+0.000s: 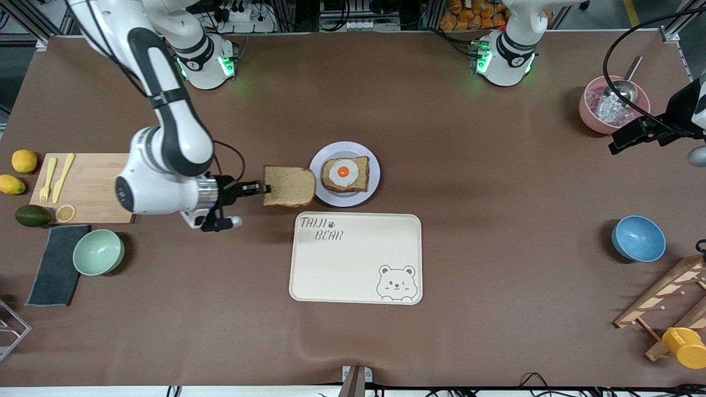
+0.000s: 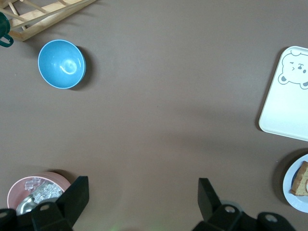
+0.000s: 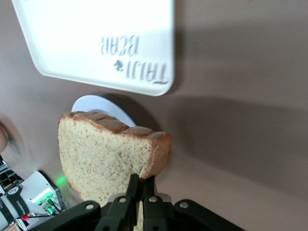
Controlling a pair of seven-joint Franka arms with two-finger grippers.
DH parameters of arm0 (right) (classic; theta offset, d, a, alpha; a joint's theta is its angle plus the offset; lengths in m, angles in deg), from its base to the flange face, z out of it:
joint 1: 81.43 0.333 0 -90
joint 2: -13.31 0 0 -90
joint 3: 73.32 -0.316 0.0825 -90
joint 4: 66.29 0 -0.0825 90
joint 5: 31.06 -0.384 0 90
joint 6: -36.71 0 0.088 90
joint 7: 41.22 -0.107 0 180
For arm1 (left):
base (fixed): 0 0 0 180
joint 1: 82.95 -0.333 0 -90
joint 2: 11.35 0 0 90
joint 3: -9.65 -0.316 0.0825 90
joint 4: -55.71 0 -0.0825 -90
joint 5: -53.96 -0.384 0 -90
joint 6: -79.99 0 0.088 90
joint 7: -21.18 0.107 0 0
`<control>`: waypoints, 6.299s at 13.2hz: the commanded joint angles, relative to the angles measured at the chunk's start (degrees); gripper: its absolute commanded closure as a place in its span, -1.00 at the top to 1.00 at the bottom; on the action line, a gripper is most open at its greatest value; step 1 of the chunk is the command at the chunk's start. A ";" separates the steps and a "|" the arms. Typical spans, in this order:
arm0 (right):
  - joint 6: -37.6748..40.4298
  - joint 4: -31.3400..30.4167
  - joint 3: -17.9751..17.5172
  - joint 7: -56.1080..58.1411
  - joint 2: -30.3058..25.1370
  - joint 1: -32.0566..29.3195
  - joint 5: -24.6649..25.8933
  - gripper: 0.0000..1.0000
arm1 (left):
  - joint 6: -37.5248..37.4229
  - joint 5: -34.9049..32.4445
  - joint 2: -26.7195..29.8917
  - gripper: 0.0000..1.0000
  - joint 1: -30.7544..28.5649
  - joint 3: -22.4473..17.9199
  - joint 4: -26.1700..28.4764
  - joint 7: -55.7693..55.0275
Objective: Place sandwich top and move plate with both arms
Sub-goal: 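Carry the bread slice with the right gripper onto the egg, then open the right gripper and draw it back from the plate, then return the right gripper to rest while the left gripper reaches out, then move the left gripper to the white plate rim and grasp it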
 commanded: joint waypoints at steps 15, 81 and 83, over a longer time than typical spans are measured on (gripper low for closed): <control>-21.89 -9.23 0.69 -2.44 0.10 20.02 -12.72 -1.00 | -1.06 -0.13 1.28 1.00 -0.85 0.27 0.52 0.53; 29.25 28.30 -9.33 2.74 -23.09 -29.81 43.35 1.00 | 23.29 62.94 -12.60 1.00 -0.85 4.04 36.02 47.62; 29.25 28.21 -9.25 2.74 -23.36 -29.81 43.35 1.00 | 23.29 70.84 -16.19 1.00 0.29 4.05 37.86 54.63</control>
